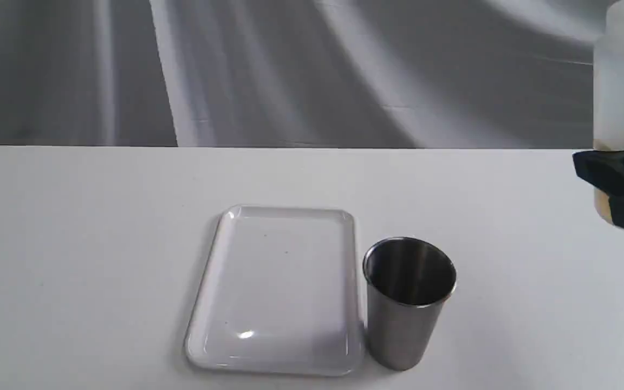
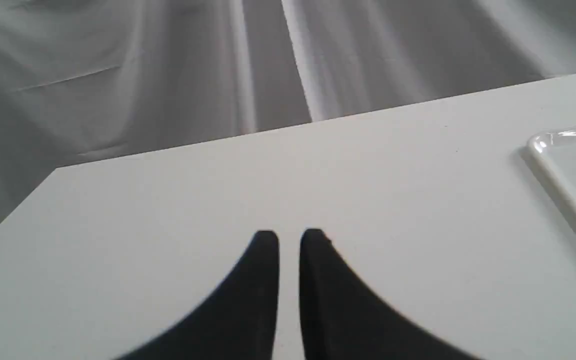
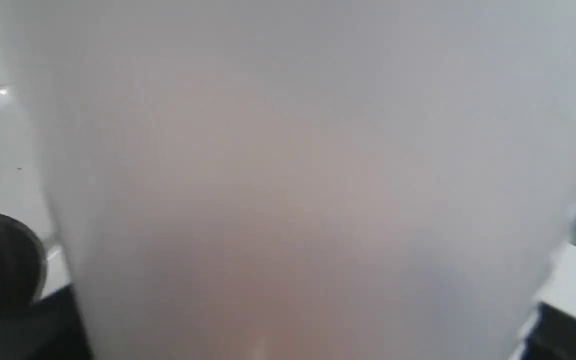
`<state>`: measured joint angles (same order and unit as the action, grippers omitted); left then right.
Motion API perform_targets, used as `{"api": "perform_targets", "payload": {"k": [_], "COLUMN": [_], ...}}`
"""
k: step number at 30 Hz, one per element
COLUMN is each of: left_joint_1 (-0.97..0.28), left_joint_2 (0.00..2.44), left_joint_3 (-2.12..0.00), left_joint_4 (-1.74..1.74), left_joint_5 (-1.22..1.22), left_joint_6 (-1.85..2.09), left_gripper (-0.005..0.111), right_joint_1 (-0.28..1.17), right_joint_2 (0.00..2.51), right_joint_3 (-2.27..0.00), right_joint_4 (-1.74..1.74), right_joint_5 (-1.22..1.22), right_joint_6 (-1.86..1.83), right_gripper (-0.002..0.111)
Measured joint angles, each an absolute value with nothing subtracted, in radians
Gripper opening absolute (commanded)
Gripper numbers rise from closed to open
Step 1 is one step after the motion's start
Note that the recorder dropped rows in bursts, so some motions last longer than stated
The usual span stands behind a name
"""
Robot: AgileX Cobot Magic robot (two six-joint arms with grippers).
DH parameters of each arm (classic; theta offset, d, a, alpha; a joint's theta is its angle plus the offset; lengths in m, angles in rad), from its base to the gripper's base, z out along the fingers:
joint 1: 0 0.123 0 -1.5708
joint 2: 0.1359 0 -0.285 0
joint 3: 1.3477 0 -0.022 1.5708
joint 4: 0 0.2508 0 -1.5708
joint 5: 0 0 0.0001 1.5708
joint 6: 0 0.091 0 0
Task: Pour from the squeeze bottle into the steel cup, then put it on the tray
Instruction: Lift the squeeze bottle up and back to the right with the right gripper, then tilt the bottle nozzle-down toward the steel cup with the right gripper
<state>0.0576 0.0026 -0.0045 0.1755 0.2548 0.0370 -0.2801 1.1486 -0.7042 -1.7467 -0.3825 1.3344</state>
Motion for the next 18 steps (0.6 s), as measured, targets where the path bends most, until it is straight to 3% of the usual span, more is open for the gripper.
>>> {"api": "perform_targets", "payload": {"k": [18], "left_joint_1": [0.058], "left_joint_2": [0.003], "left_joint_3": [-0.004], "left_joint_4": [0.176], "left_joint_5": [0.255], "left_joint_6": [0.037], "left_gripper": [0.008], "right_joint_1": [-0.280], "right_joint_2": [1.149], "right_joint_3": [-0.704], "right_joint_4": [-1.645], "right_joint_5": [-0.376], "right_joint_6": [1.341], "right_gripper": [0.000]}}
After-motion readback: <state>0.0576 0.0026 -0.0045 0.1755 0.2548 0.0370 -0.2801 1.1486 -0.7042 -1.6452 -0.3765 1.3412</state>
